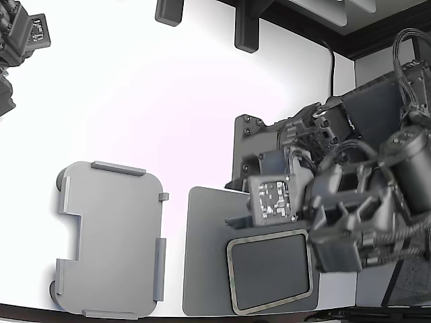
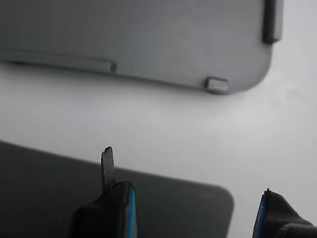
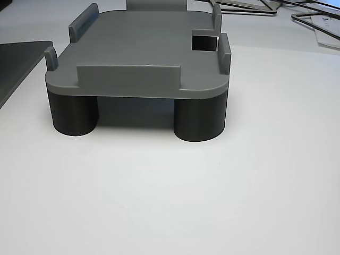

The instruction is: Move top rectangular frame to the holder.

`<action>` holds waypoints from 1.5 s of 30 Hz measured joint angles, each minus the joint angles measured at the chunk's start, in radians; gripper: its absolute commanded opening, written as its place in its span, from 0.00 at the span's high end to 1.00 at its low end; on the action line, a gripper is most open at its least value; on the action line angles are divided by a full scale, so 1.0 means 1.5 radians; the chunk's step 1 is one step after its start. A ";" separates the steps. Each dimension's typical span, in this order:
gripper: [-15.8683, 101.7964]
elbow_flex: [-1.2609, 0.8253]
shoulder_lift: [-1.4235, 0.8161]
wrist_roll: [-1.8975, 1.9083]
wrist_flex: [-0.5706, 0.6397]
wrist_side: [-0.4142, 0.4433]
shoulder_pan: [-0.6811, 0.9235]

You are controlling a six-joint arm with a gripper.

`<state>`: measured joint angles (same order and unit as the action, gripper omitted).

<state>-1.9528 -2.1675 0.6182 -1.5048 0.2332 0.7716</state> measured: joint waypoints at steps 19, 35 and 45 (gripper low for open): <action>0.02 -0.062 0.152 0.414 0.042 -0.060 0.365; 0.02 -0.165 0.141 0.409 0.076 -0.067 0.374; 0.11 -0.188 0.140 0.392 0.097 -0.080 0.374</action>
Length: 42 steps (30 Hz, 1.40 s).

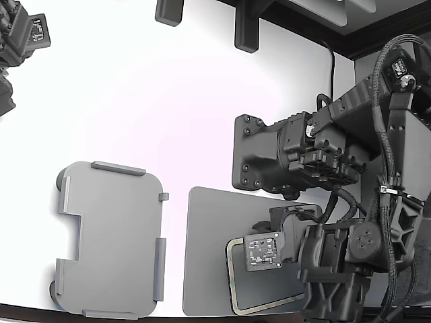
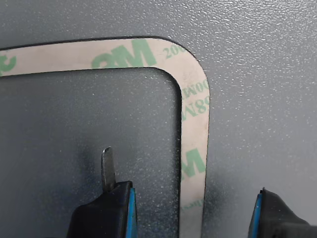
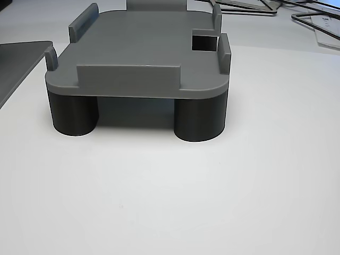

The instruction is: Move top rectangular frame to the holder.

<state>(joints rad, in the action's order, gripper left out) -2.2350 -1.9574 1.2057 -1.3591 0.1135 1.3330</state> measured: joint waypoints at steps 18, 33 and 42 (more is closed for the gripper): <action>0.34 -0.051 -0.011 -0.027 0.037 -0.006 -0.018; 0.87 -0.067 -0.015 -0.025 0.048 -0.008 -0.025; 0.95 -0.007 -0.015 0.005 -0.010 -0.010 -0.037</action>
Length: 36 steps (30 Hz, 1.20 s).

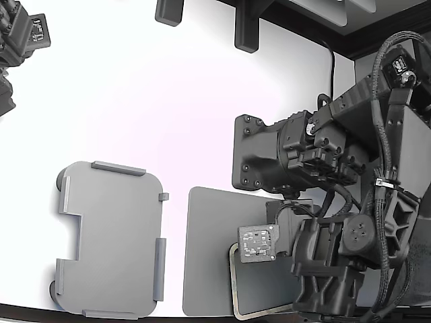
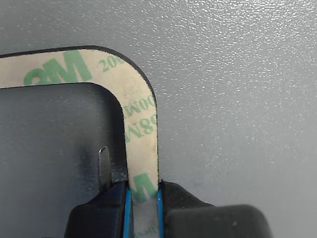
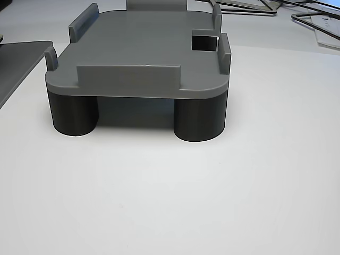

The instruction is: Move top rectangular frame to the holder.

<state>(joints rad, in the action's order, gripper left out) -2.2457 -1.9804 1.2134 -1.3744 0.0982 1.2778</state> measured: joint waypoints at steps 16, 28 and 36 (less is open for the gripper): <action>0.95 0.438 0.110 0.459 -0.181 0.095 -0.166; 0.95 0.539 0.228 0.718 -0.181 0.147 -0.315; 0.95 0.607 0.346 0.717 -0.181 0.114 -0.390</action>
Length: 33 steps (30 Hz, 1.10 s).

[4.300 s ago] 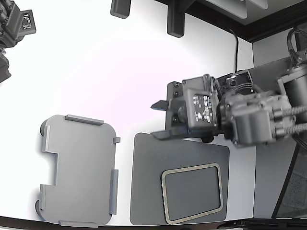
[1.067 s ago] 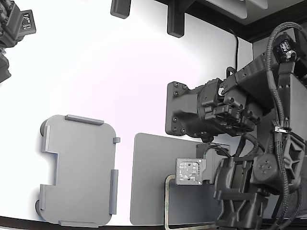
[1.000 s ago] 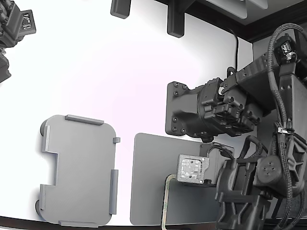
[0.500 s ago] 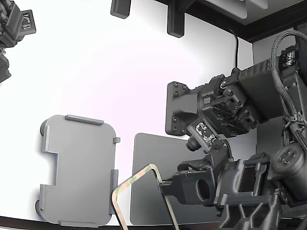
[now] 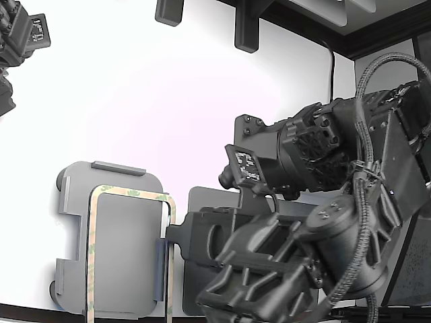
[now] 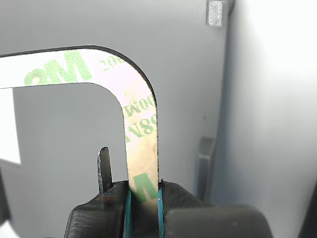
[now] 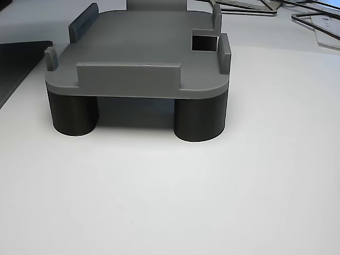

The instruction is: Move top rectangular frame to the holder.

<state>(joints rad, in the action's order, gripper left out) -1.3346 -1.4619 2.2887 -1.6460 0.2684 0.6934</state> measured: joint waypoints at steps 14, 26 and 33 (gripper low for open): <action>0.95 0.003 0.050 -0.036 0.000 -0.016 -0.058; 0.95 -0.013 0.046 -0.041 0.000 -0.029 -0.077; 0.95 -0.013 0.046 -0.042 0.000 -0.038 -0.077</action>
<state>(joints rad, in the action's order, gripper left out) -1.3545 -1.3929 2.2258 -1.6460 0.2117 0.5783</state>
